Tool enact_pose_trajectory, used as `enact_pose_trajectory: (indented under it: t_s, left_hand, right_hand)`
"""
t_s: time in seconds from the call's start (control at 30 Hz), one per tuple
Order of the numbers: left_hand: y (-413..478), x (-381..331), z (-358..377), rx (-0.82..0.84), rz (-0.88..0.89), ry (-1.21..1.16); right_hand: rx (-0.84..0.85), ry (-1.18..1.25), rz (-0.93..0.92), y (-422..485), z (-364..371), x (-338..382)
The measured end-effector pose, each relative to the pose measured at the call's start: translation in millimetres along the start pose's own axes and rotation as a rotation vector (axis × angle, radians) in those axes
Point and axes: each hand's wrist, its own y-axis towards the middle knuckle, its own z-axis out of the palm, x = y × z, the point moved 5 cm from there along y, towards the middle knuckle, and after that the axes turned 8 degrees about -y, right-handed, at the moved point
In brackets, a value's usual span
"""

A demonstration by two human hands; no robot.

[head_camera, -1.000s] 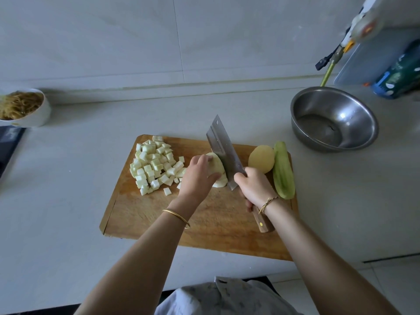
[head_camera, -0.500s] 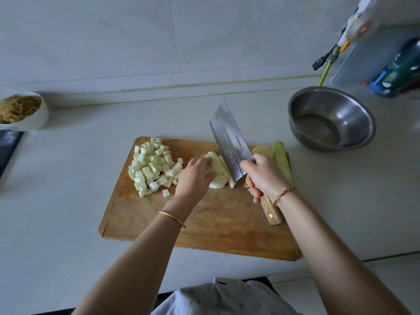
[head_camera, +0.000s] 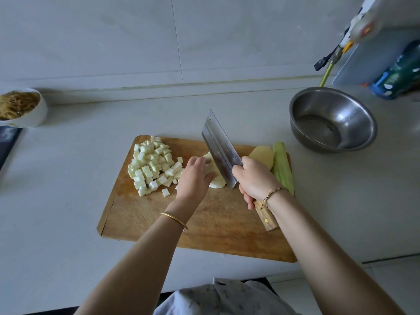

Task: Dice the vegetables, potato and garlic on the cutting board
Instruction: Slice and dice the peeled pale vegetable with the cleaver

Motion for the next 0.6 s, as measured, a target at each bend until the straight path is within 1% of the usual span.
enact_pose_trajectory:
  t_s: [0.13, 0.27, 0.47, 0.53, 0.6]
  left_hand:
    - [-2, 0, 1, -0.018, 0.018, -0.007]
    - [-2, 0, 2, -0.026, 0.01, -0.023]
    - [-5, -1, 1, -0.038, 0.028, -0.03]
    - [-4, -1, 1, -0.048, 0.016, -0.028]
    - [-5, 0, 2, -0.049, 0.001, -0.036]
  right_hand:
    - [0.026, -0.025, 0.004, 4, -3, 14]
    - [0.097, -0.087, 0.041, -1, -5, 15]
    - [0.132, -0.118, 0.096, 8, 16, 11]
    - [0.109, -0.108, 0.091, 13, 26, 3]
    - [0.033, -0.177, 0.052, 18, 32, -6]
